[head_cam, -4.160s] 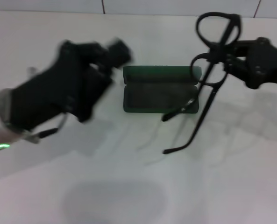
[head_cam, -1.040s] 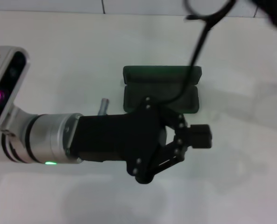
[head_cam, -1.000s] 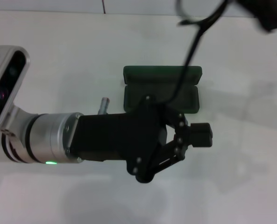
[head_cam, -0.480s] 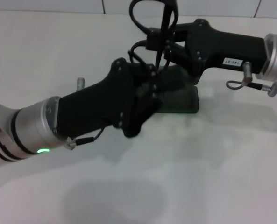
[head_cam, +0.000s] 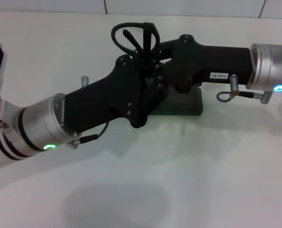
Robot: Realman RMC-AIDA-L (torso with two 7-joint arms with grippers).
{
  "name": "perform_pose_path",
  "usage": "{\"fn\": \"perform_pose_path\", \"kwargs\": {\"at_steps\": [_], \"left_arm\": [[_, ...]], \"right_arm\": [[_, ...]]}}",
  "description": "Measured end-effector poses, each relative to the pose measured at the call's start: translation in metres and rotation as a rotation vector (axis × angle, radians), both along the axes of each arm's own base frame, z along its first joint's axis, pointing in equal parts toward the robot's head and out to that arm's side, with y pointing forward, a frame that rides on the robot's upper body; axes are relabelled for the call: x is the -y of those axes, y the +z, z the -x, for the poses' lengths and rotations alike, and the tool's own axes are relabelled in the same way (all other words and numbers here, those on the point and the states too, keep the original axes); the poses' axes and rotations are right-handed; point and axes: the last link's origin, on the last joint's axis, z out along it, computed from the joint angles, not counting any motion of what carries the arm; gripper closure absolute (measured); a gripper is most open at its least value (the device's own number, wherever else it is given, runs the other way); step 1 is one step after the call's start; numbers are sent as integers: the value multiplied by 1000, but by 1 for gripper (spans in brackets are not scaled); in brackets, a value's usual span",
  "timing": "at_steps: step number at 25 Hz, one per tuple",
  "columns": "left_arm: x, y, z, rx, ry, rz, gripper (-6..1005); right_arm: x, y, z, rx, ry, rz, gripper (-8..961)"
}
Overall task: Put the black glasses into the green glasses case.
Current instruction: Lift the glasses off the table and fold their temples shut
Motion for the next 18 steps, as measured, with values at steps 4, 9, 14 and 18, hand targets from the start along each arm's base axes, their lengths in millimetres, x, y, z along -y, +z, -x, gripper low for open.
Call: {"fn": "perform_pose_path", "kwargs": {"at_steps": [4, 9, 14, 18], "left_arm": [[0, 1, 0, 0, 1, -1, 969], [0, 0, 1, 0, 7, 3, 969], [0, 2, 4, 5, 27, 0, 969], [0, 7, 9, 8, 38, 1, 969]], "right_arm": [[1, -2, -1, 16, 6, 4, 821], [2, -3, -3, 28, 8, 6, 819], [3, -2, -8, 26, -5, 4, 816], [3, 0, -14, 27, -26, -1, 814]]}}
